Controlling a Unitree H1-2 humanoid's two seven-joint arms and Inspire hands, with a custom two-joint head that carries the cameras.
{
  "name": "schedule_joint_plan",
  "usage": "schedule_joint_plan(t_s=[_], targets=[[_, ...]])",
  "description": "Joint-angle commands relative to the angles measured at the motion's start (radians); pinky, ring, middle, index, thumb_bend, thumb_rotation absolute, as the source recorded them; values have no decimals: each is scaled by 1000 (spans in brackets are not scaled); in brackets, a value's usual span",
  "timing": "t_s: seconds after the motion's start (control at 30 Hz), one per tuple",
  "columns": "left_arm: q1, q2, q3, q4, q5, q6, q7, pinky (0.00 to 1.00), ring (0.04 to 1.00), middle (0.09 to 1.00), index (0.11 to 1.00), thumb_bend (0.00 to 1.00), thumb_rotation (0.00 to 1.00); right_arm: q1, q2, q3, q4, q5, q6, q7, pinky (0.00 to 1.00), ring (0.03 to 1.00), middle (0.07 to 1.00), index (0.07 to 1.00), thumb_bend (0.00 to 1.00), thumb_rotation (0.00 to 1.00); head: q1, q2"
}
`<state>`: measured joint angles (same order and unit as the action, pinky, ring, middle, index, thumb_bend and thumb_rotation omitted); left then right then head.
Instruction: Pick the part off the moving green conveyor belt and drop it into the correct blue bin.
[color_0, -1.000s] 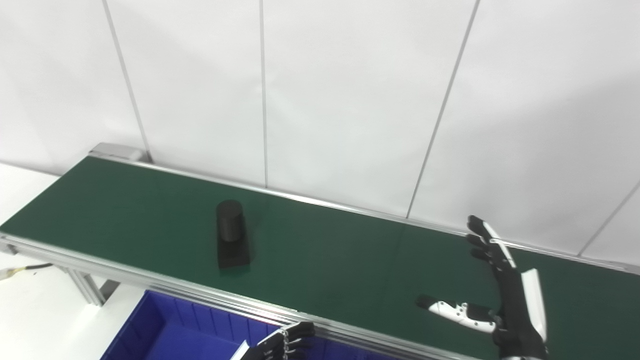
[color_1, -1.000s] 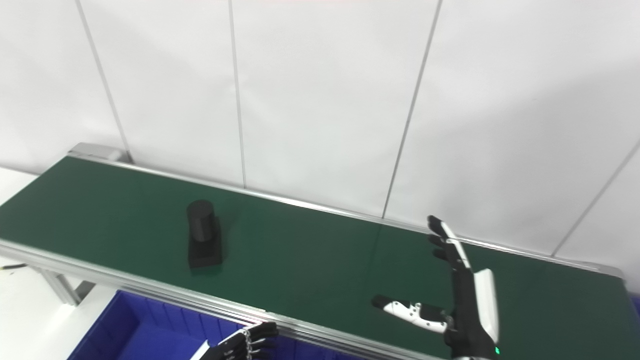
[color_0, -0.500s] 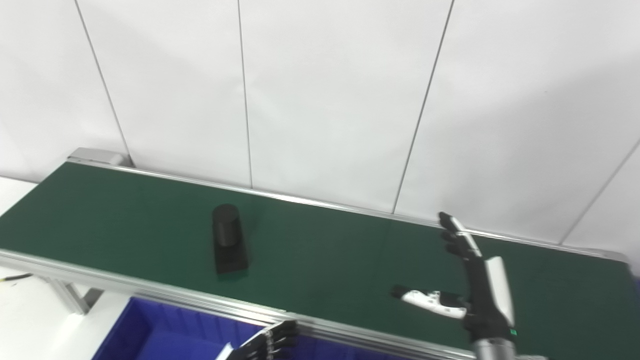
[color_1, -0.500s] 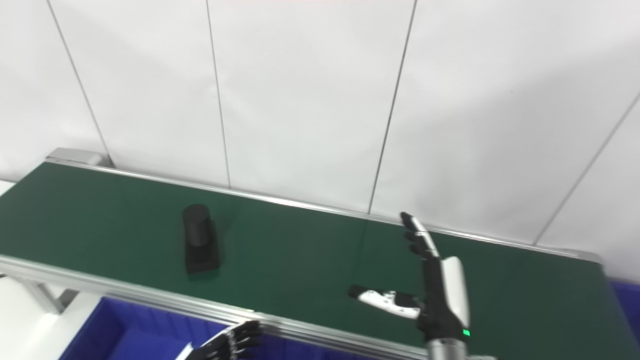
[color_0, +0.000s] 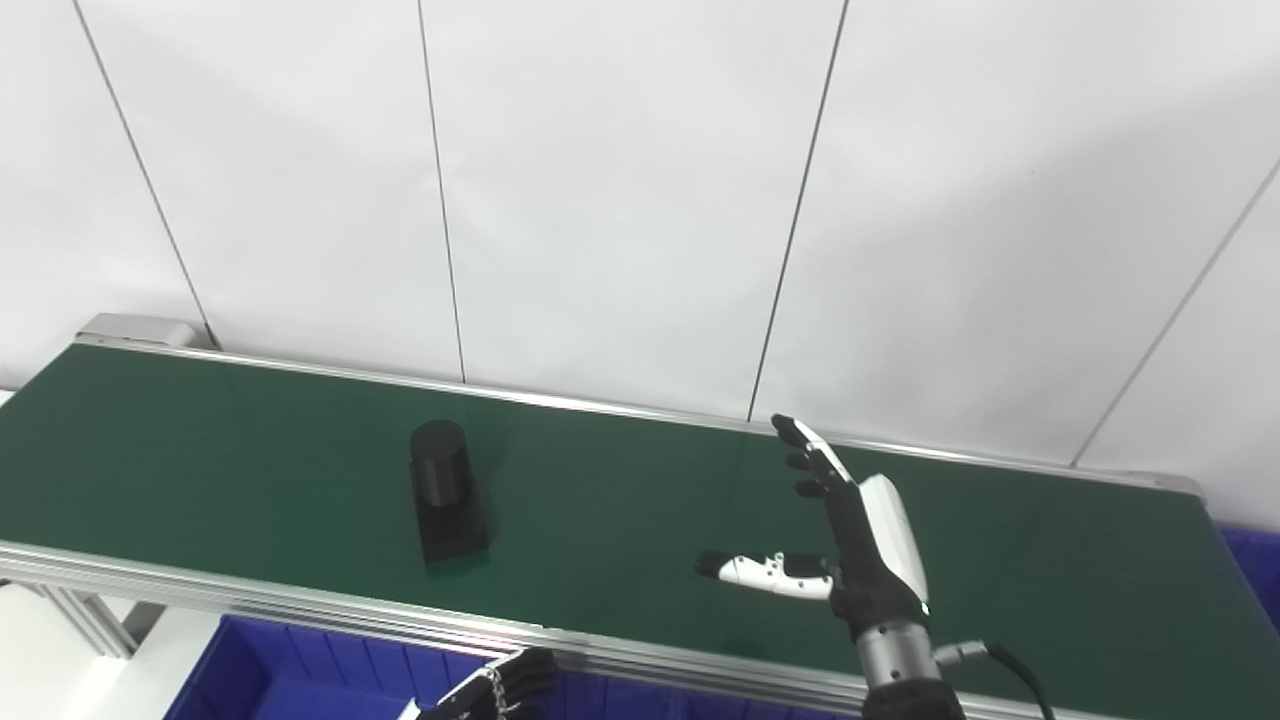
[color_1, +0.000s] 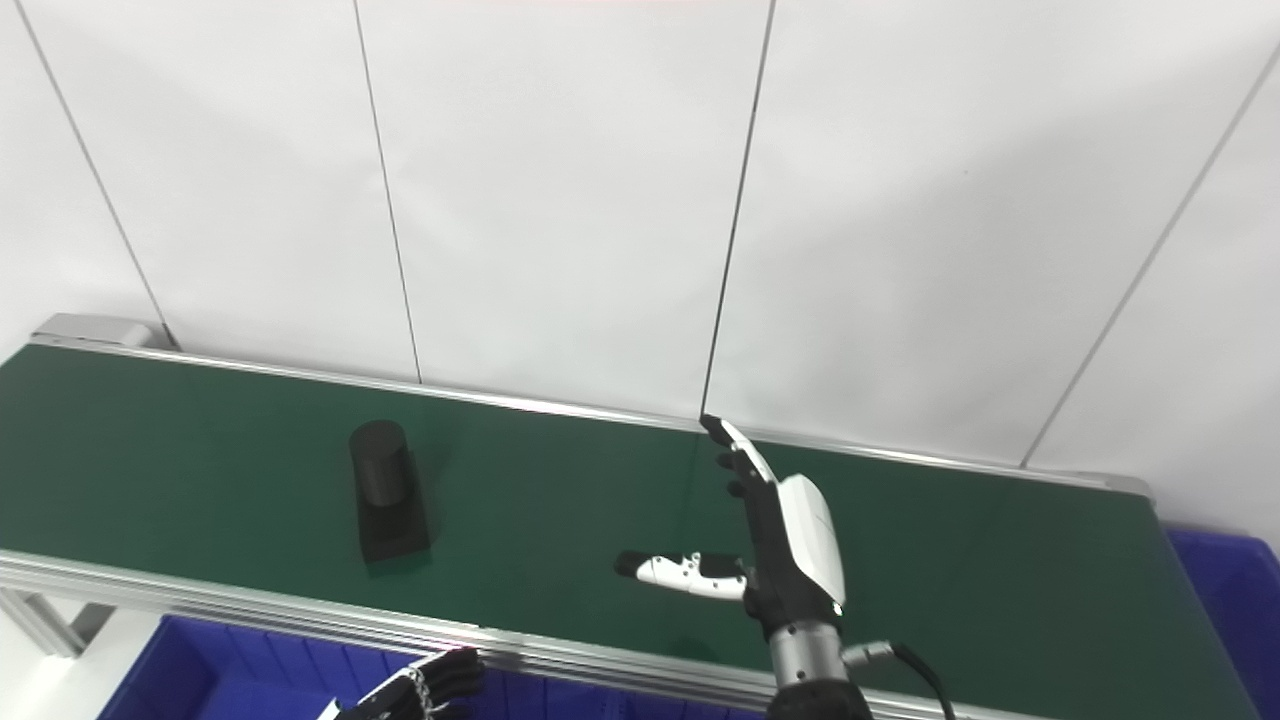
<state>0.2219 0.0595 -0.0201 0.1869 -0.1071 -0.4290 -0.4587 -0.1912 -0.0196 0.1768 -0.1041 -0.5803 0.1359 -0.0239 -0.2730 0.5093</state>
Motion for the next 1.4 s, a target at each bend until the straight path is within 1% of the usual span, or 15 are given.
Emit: schedule_joint_plan(t_s=[0.0,0.13,0.33,0.47,0.6,0.77,0.9,1.03,1.17,1.23,1.37], targets=[[-20,-1,12,-18,-11,-41,-21,805,849,851,838,806,58,-45,9,4,-5,-10,4,-16,749,841,890,891,877,299,-10,1],[-22,0,20,-19,3,-41,-20,797,847,851,837,800,61,-67,13,10,19,-10,7,-20,758,849,891,892,879,297,-28,2],[-20,-1,29,-23,7,-41,-28,797,848,853,833,793,67,-91,24,17,53,-2,1,-28,765,845,891,892,911,282,-41,-2],[-18,-2,30,-25,8,-41,-27,805,851,861,835,789,65,-107,28,25,75,0,3,-22,784,856,894,896,911,281,-39,-7],[-19,-6,29,-25,24,-41,-17,788,838,851,833,781,67,-124,34,43,94,-29,24,-24,772,855,894,896,916,322,-33,-9],[-19,-9,21,-29,44,-41,-1,776,831,846,825,783,77,-148,52,54,139,-20,26,-25,789,865,892,893,920,325,-32,-13],[-23,-7,14,-30,56,-41,14,762,834,845,820,784,88,-172,65,68,180,-35,39,-33,794,862,892,891,935,332,-29,-14],[-25,-6,7,-28,57,-41,22,762,831,839,815,789,97,-193,67,91,212,-56,39,-41,784,860,894,892,941,368,-23,-14],[-24,-6,0,-29,54,-41,25,759,827,834,810,791,103,-203,74,108,229,-64,38,-53,792,855,890,890,948,382,-17,-17],[-23,-6,-5,-34,56,-41,28,757,828,830,804,796,90,-205,80,115,237,-65,43,-53,804,862,893,895,948,391,-15,-16],[-20,-6,-11,-37,43,-41,21,762,828,827,793,799,81,-213,90,131,270,-70,40,-59,794,865,895,901,944,394,-7,-14]])
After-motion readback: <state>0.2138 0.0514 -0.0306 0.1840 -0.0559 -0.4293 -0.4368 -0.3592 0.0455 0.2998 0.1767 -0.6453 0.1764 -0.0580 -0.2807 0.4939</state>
